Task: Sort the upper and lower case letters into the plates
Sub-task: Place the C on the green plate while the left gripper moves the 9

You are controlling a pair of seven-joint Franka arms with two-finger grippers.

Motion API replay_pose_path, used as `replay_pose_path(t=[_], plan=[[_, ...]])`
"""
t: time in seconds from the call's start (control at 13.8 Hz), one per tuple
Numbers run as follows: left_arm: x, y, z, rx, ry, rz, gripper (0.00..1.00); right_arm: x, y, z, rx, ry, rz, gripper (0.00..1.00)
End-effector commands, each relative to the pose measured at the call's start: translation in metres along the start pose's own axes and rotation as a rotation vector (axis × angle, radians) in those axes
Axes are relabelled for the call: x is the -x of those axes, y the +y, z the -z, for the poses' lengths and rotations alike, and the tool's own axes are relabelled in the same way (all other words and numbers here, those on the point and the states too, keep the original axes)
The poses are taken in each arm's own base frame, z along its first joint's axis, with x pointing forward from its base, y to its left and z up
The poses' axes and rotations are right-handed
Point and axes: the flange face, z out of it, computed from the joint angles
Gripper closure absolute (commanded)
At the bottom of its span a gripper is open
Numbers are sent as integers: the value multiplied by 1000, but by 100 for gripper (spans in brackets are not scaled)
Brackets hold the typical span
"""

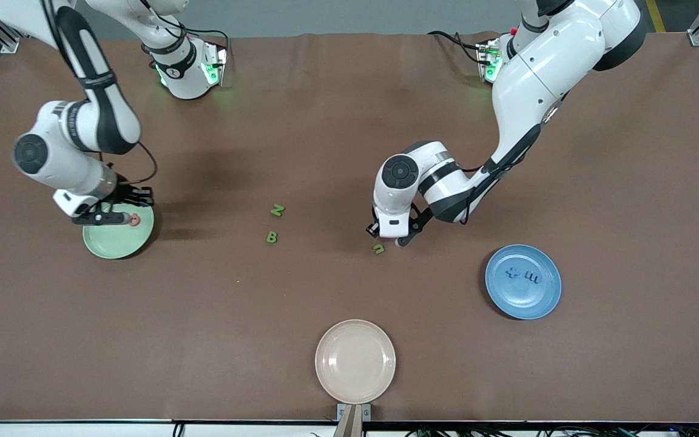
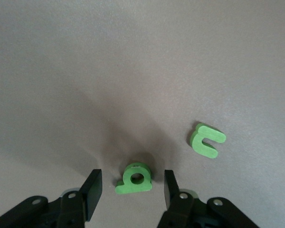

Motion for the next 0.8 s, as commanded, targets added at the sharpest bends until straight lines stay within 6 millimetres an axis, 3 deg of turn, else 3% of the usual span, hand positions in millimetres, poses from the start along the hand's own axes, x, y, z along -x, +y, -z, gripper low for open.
replay_pose_path(t=[0.0,0.14,0.36,0.51,0.65,0.72], plan=[[2,4,-1,14,9,-15,43,11,39,-11,2,28,52,82],[3,3,-2,13,9,-16,54,12,62,-30,11,52,82,82],[4,3,-5,9,7,-26,78,9,70,-56,22,71,106,81],[3,4,-2,15,9,-26,95,9,71,-62,22,68,107,79],[-3,7,8,30,19,-24,100,12,75,-70,17,56,99,79],[-13,12,27,56,36,-12,100,12,74,-71,16,55,99,78]])
